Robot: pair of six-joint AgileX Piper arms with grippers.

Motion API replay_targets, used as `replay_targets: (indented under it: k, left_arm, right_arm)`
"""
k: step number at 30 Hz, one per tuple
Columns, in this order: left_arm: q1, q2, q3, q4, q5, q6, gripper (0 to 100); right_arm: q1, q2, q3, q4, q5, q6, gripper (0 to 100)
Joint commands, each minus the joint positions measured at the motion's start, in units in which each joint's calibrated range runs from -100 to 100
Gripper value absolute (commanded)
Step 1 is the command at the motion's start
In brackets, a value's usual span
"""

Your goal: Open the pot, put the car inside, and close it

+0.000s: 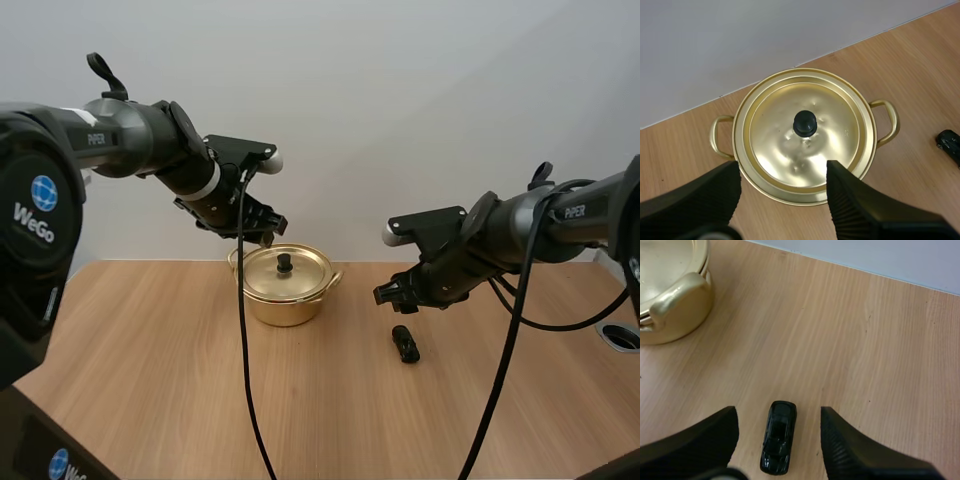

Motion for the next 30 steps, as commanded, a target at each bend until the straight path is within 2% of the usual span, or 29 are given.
replay_targets:
  k: [1,8,16,23,30]
  left_arm:
    - [0.0,0.7,0.0,-0.9,-1.4,1.0,83]
    - [-0.14,7.0,-2.7,-7.8,1.4,4.5,83]
    - [-0.17,11.3,-5.9,-7.9,1.6,4.5,83]
    - [-0.17,14.0,-8.3,-8.1,2.0,5.1,83]
    - [-0.33,18.8,-8.8,-9.7,1.8,7.3,83]
  right_arm:
    - [0.1,0.5,0.0,0.1,0.3,-0.1,82]
    - [0.1,0.7,0.0,0.1,0.5,-0.1,82]
    - [0.1,3.1,0.0,0.1,4.1,-0.7,82]
    - [0.1,8.3,0.0,0.2,3.9,-1.7,82]
    - [0.1,8.7,0.0,0.1,3.0,-1.7,82]
